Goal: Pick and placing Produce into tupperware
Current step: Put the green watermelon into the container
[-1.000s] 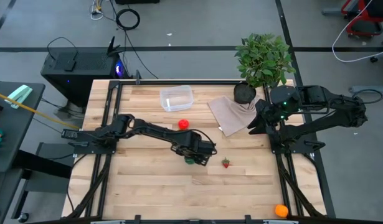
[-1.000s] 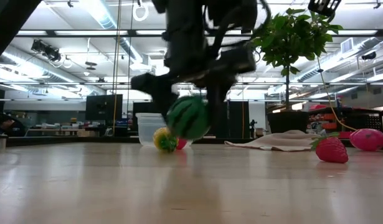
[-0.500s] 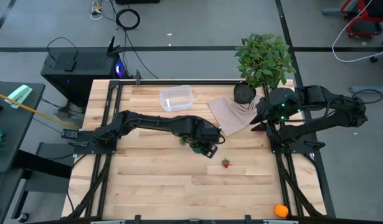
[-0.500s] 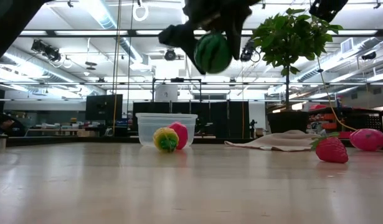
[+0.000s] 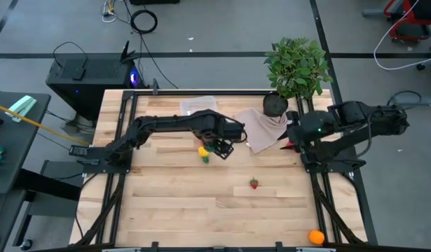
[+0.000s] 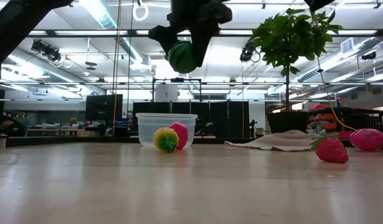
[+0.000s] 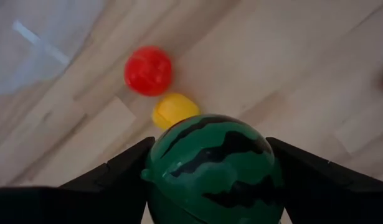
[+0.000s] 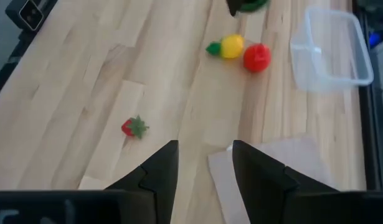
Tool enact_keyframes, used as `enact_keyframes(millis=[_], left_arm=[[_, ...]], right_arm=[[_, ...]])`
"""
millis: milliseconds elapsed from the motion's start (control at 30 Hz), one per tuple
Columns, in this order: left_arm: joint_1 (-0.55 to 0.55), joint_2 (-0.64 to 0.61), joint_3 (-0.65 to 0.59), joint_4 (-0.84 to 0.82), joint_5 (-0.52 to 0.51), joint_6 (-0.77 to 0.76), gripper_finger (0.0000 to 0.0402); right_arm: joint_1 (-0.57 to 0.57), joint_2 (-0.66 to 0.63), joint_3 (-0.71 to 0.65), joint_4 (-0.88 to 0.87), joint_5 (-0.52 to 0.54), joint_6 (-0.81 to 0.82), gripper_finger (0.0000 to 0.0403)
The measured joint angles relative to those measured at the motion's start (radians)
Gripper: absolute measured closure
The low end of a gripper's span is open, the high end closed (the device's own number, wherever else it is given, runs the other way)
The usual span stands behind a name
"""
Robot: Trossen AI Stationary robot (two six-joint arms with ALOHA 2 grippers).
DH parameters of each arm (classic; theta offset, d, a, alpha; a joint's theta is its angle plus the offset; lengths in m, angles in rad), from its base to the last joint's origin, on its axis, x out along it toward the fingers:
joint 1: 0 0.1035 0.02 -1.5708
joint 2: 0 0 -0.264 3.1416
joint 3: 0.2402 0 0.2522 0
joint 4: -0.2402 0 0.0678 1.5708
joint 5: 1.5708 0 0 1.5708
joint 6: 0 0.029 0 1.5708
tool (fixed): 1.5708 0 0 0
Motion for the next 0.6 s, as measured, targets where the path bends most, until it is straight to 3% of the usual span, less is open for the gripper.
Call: enact_keyframes(millis=[433,600], left_arm=[[0.157,-0.017,0.000,-0.002,-0.043,0.128,0.0107],[0.230,-0.071,0.000,-0.002,-0.058,0.151,0.0110]], right_arm=[[0.118,0.049,0.000,0.011,0.085,0.101,0.0247],[0.173,0.059,0.000,0.024,0.172,0.107,0.0247]])
